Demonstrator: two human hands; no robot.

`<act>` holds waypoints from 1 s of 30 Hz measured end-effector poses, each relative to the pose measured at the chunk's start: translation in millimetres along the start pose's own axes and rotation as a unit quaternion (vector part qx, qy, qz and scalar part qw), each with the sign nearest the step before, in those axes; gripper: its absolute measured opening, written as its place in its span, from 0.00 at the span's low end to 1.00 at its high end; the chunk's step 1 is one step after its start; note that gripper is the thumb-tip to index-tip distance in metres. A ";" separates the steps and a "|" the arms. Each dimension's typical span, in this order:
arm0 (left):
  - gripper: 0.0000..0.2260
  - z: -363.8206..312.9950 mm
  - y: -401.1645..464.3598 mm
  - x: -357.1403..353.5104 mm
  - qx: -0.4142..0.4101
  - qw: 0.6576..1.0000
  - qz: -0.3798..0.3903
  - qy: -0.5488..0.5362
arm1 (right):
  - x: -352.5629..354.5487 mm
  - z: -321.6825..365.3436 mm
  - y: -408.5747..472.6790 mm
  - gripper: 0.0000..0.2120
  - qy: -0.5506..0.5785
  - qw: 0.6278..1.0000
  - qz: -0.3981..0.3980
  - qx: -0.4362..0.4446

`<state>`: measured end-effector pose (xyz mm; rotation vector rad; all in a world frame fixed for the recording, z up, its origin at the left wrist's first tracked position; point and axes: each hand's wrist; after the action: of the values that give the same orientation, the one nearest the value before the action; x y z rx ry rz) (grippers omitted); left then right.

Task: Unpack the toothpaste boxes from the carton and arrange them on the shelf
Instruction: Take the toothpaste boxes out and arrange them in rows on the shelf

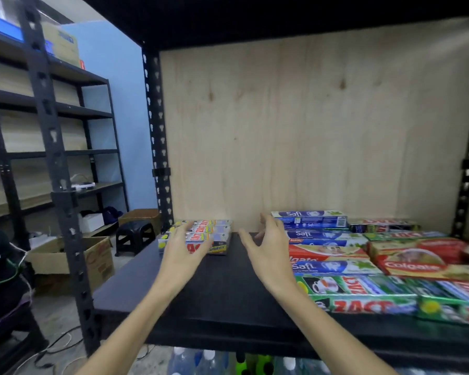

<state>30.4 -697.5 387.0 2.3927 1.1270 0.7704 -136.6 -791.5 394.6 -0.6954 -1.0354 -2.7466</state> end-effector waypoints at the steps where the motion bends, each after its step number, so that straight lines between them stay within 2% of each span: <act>1: 0.29 -14.2 -0.7 -16.2 -0.005 1.000 0.003 -0.015 | 17.4 -4.7 3.0 0.30 0.002 1.000 -0.010 0.002; 4: 0.30 -59.0 -2.7 -72.0 -0.025 0.997 0.027 -0.063 | 75.4 -29.5 10.8 0.32 -0.040 0.999 -0.021 -0.001; 8: 0.29 -103.9 -5.0 -143.1 -0.049 0.994 0.071 -0.069 | 146.0 -79.5 14.8 0.32 -0.112 0.993 -0.028 -0.021; 13: 0.24 -130.9 -3.1 -221.0 -0.074 0.987 0.136 -0.037 | 209.8 -149.1 28.0 0.32 -0.178 0.982 -0.021 -0.065; 17: 0.21 -142.3 9.7 -280.8 -0.111 0.983 0.145 0.032 | 251.5 -205.2 52.3 0.29 -0.250 0.964 -0.013 -0.091; 22: 0.20 -145.3 33.7 -338.8 -0.151 0.965 0.176 0.123 | 279.9 -259.4 96.6 0.29 -0.331 0.937 0.021 -0.113; 24: 0.19 -142.8 49.1 -357.2 -0.154 0.953 0.204 0.163 | 280.9 -272.0 115.1 0.26 -0.357 0.926 0.050 -0.113; 27: 0.19 -137.5 70.6 -371.8 -0.147 0.940 0.235 0.198 | 273.3 -282.1 140.4 0.24 -0.343 0.927 0.099 -0.116; 30: 0.20 -130.1 84.2 -379.7 -0.167 0.932 0.234 0.222 | 264.9 -290.4 159.2 0.25 -0.308 0.932 0.130 -0.139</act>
<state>-202.0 -1034.2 415.0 2.2610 0.4892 1.5845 -437.3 -1089.5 419.8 -1.6788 -0.5597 -2.5007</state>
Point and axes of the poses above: each hand's wrist, its own y-axis towards the middle knuckle, its own x-axis out of the back of the hand, z = x × y, and after that the axes turned 11 degrees about -y, right-handed
